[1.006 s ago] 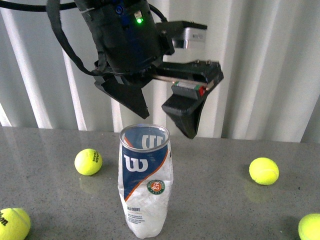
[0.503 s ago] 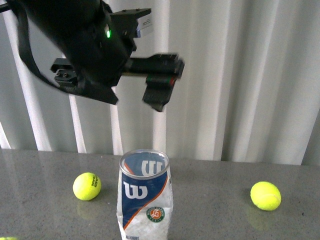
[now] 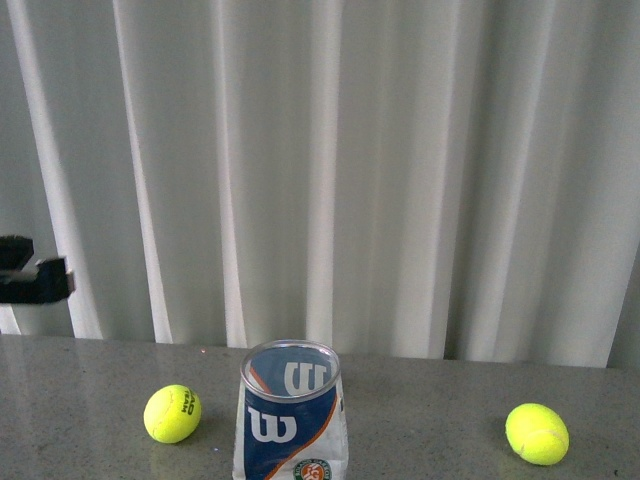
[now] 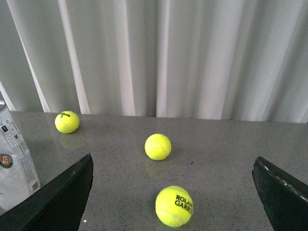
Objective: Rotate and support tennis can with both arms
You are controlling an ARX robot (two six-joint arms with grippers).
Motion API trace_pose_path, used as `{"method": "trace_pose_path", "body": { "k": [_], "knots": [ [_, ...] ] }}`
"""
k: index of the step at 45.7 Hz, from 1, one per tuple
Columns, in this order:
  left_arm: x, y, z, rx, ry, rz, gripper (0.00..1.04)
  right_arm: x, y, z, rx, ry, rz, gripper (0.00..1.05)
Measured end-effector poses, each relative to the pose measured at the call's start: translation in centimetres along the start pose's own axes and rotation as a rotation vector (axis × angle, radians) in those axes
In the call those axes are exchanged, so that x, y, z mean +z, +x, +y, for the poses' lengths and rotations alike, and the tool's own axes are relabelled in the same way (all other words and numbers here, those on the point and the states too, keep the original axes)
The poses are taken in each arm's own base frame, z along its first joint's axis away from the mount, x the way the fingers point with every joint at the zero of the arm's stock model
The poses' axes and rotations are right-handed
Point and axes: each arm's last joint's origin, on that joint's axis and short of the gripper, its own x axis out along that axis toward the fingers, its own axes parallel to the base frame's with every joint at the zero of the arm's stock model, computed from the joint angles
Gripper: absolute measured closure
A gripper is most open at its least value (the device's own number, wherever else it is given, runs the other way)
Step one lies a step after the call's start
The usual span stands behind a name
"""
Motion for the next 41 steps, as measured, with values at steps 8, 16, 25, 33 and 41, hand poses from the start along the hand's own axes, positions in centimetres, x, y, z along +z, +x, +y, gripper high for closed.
{"method": "trace_pose_path", "body": {
  "k": [8,16,25,33,41],
  "knots": [
    [-1.9,-3.3,2.0,0.014,0.001,-0.006,1.01,0.0,0.0,0.0,0.0,0.0,0.0,0.07],
    [-3.3,-5.8,3.1,0.008,0.0,-0.01,1.01,0.0,0.0,0.0,0.0,0.0,0.0,0.07],
    [-4.3,-7.8,4.4,0.001,0.0,-0.006,1.01,0.0,0.0,0.0,0.0,0.0,0.0,0.07],
    [-4.8,-9.2,4.7,0.017,-0.001,-0.007,1.01,0.0,0.0,0.0,0.0,0.0,0.0,0.07],
    [-5.5,-9.8,4.7,0.016,0.0,-0.021,1.01,0.0,0.0,0.0,0.0,0.0,0.0,0.07]
  ]
}}
